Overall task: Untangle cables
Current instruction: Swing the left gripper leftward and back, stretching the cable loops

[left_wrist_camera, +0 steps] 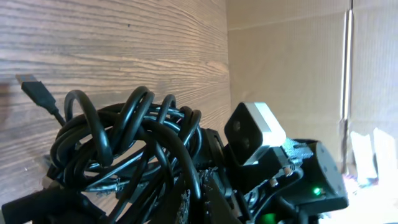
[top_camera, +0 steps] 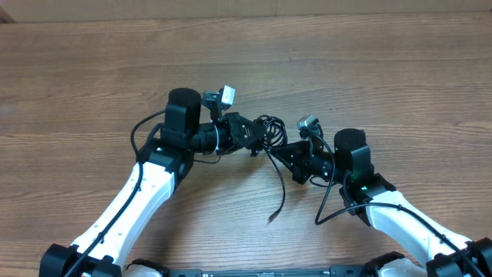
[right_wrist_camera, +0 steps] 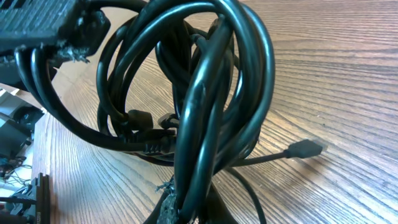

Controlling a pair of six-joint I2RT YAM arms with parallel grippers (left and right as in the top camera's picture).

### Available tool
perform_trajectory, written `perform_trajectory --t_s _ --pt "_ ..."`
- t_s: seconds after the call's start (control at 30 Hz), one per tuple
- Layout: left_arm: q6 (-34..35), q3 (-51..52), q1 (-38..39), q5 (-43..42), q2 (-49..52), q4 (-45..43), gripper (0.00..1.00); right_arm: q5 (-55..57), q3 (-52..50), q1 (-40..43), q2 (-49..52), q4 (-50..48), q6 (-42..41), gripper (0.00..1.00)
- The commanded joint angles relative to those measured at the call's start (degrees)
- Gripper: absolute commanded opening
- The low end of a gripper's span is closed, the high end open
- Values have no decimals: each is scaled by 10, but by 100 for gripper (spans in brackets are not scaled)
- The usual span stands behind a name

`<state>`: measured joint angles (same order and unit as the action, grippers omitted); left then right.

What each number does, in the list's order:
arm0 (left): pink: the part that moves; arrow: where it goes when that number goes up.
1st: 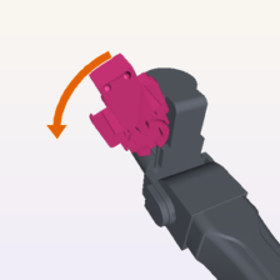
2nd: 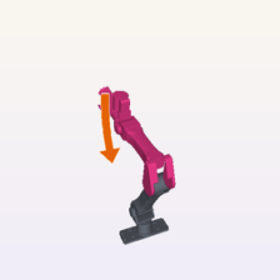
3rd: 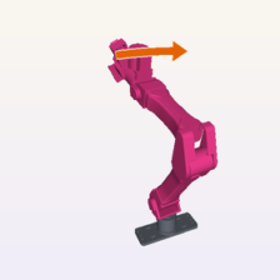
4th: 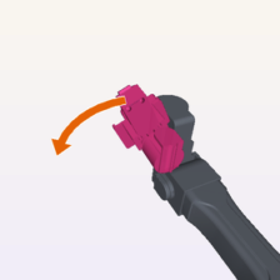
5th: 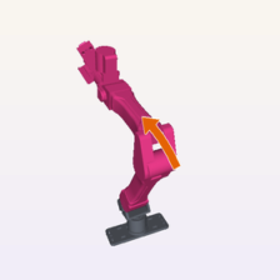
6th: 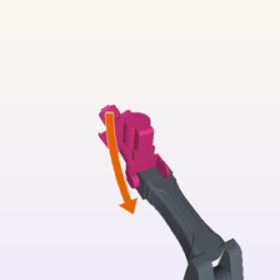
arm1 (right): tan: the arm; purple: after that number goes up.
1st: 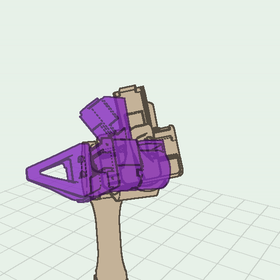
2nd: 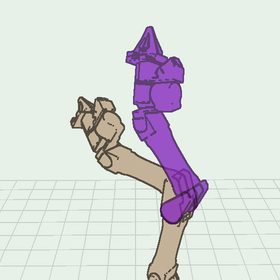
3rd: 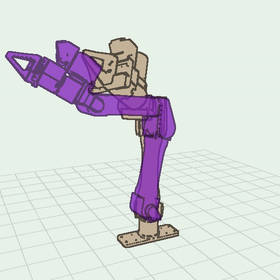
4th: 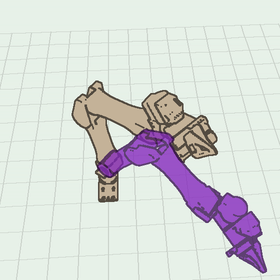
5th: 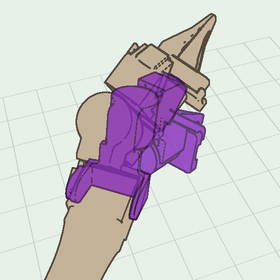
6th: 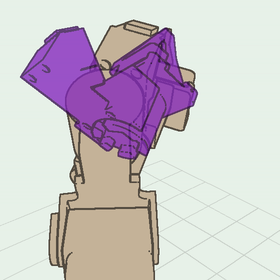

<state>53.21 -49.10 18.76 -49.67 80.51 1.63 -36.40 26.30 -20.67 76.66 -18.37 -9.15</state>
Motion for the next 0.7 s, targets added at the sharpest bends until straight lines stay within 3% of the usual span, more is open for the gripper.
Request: perform_trajectory --t_s 0.0,0.67 --pt "63 -9 -14 -29 -5 -11 5 23 4 2 0 7 3 4" --pt "176 -9 -50 -55 -5 -10 4 24 4 2 0 8 3 4"
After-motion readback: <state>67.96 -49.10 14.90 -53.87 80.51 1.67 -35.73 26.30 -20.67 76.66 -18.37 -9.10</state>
